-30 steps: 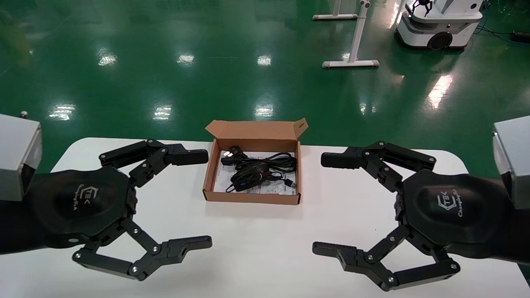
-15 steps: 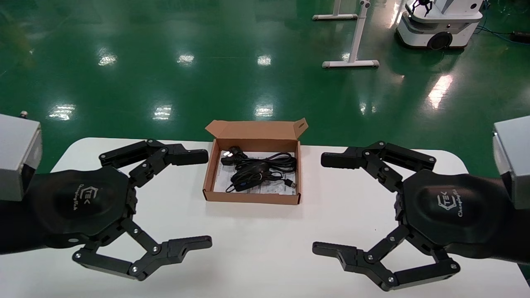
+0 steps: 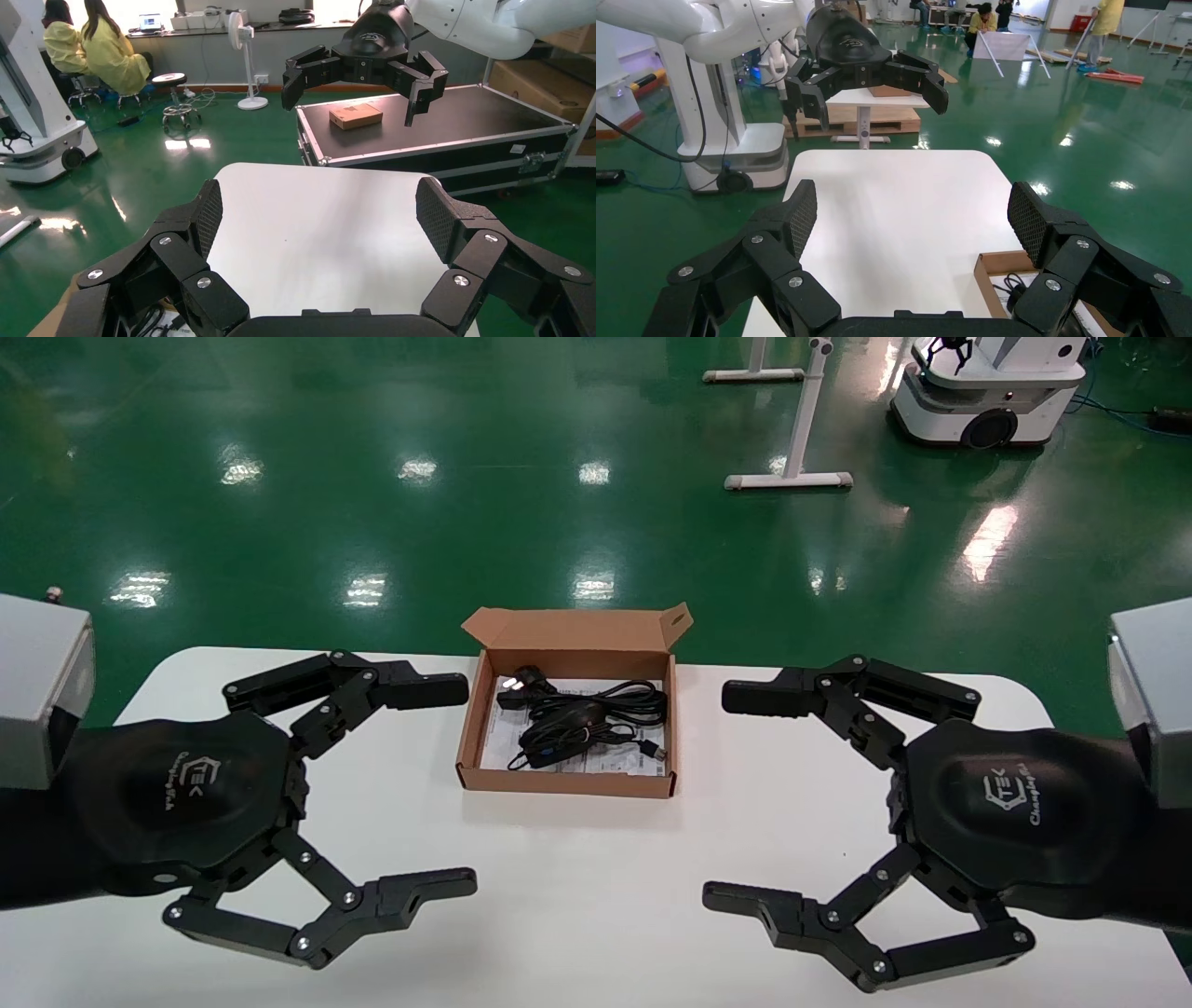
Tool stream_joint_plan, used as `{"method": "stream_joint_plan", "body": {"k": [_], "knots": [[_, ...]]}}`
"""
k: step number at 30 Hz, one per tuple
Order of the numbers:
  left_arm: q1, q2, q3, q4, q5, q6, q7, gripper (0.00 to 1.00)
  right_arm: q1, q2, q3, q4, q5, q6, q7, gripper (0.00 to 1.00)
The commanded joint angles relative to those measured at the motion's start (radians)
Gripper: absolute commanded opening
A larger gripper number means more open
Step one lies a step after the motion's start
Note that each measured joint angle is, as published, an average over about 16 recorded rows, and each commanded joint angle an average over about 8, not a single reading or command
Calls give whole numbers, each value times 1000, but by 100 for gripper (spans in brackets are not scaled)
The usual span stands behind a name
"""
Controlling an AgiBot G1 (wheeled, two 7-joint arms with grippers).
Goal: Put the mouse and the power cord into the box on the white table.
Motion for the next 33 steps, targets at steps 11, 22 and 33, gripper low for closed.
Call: {"method": "stream_joint_plan", "body": {"k": [11,22,33], "knots": [[0,0,0,0,0,0,0,100,0,0,0,0,0,0,0,100],[0,0,0,0,0,0,0,100,0,0,0,0,0,0,0,100],[0,0,0,0,0,0,0,100,0,0,0,0,0,0,0,100]]}}
